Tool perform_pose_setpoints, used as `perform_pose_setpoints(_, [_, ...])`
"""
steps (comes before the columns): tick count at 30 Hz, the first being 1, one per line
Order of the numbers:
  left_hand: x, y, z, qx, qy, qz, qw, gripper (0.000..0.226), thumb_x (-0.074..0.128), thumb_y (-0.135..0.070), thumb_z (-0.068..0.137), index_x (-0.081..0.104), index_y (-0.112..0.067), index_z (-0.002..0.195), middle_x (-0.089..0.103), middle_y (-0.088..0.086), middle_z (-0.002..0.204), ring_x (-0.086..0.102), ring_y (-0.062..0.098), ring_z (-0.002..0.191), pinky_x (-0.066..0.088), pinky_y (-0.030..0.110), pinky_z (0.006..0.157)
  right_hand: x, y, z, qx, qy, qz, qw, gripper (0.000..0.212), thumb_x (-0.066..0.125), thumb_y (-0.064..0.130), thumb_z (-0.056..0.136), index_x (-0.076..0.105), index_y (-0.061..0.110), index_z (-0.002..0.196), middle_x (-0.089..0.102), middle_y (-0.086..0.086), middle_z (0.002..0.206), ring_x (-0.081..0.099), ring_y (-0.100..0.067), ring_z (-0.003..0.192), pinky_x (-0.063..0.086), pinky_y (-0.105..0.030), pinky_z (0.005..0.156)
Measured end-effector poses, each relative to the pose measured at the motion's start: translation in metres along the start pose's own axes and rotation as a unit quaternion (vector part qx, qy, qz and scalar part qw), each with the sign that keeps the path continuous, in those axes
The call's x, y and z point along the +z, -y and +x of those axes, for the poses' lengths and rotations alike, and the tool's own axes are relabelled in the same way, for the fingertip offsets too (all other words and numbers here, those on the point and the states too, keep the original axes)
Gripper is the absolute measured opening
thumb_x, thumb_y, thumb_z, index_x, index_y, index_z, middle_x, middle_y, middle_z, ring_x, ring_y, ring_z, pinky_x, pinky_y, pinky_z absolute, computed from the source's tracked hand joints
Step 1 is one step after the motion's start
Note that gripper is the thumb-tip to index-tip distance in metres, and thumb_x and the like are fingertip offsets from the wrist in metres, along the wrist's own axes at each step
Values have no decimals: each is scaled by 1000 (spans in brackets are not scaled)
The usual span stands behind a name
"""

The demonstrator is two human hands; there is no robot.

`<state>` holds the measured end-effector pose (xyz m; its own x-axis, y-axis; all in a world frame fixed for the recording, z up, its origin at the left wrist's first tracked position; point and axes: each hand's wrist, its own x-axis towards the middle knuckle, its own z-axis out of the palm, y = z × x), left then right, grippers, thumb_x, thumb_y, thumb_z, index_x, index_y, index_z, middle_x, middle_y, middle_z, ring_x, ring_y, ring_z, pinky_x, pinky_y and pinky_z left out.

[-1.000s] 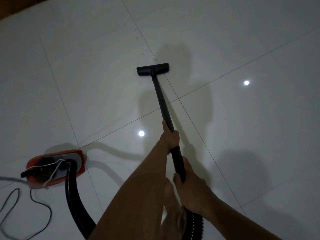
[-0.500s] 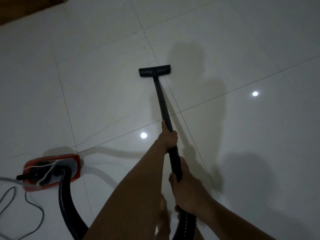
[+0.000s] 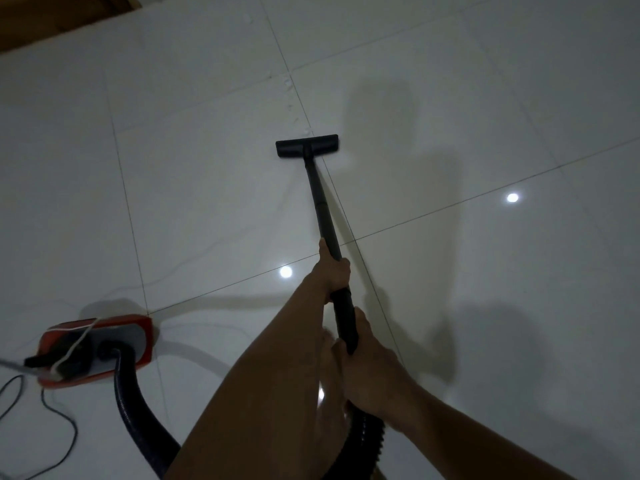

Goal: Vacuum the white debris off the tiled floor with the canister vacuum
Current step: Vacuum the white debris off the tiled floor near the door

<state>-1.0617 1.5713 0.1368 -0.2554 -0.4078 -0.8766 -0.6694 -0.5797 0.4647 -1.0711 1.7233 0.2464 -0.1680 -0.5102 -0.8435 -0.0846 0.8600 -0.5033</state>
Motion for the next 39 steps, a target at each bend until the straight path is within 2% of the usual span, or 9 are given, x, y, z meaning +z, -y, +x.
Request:
perform_pose_setpoints(3, [-4,-12,10,3,-2,-11,1000,78,41,-19,103,-14,-40,154,54,20,116,52,21,73,53,41,71,-8,10,12,5,0,-4,1000,62,40,43,109,5,47,160,72,0,103,75,-14,75,63,-29,66])
perform_pose_setpoints(9, [-10,-37,32,4,1,-32,999,78,41,-19,104,-15,-40,154,51,10,98,52,20,72,53,41,72,-26,31,32,17,-1,-16,1000,68,39,45,109,-5,48,160,71,-1,102,73,-13,67,63,-29,62])
perform_pose_setpoints(14, [-21,-57,48,15,1,-30,999,78,42,-17,103,-12,-38,155,49,11,107,51,19,74,53,43,78,-38,54,46,14,3,-28,1000,70,40,39,110,-8,44,162,68,2,103,70,-10,65,55,-20,52])
perform_pose_setpoints(17, [-31,-68,59,17,-3,-31,999,75,43,-16,102,-5,-36,155,49,8,100,51,21,74,54,45,78,-43,68,56,7,10,-26,1000,71,42,36,110,-6,43,162,66,3,102,69,-8,65,48,-14,47])
perform_pose_setpoints(20, [-39,-80,69,17,-7,-28,999,75,44,-14,101,-4,-36,155,51,11,104,51,21,75,54,45,79,-47,80,68,4,15,-23,1000,71,41,35,110,-6,42,162,67,-2,113,67,-8,66,45,-12,44])
perform_pose_setpoints(24, [-48,-93,80,15,-10,-28,999,78,45,-15,101,-7,-37,155,50,19,131,51,21,78,53,47,86,-50,91,83,4,17,-26,1000,73,42,34,109,-7,44,162,68,-5,115,70,-11,65,56,-22,54])
perform_pose_setpoints(29, [-54,-106,88,21,-20,-40,999,78,45,-13,101,-6,-34,156,50,8,103,51,20,77,53,43,82,-58,105,91,1,19,-51,999,73,41,35,109,-9,43,162,67,-5,124,70,-12,74,58,-26,64])
perform_pose_setpoints(32, [-54,-114,86,27,-22,-42,998,79,46,-13,101,-7,-33,156,49,7,106,52,19,79,54,44,89,-67,114,88,0,17,-57,998,72,42,35,109,-6,42,162,68,-6,122,71,-15,76,62,-32,72])
perform_pose_setpoints(39, [-54,-132,70,24,-23,-47,998,81,45,-11,101,-11,-33,156,49,9,114,51,18,77,50,39,80,-86,133,74,3,38,-55,998,70,44,34,108,-1,42,162,68,-5,112,72,-15,78,62,-32,74])
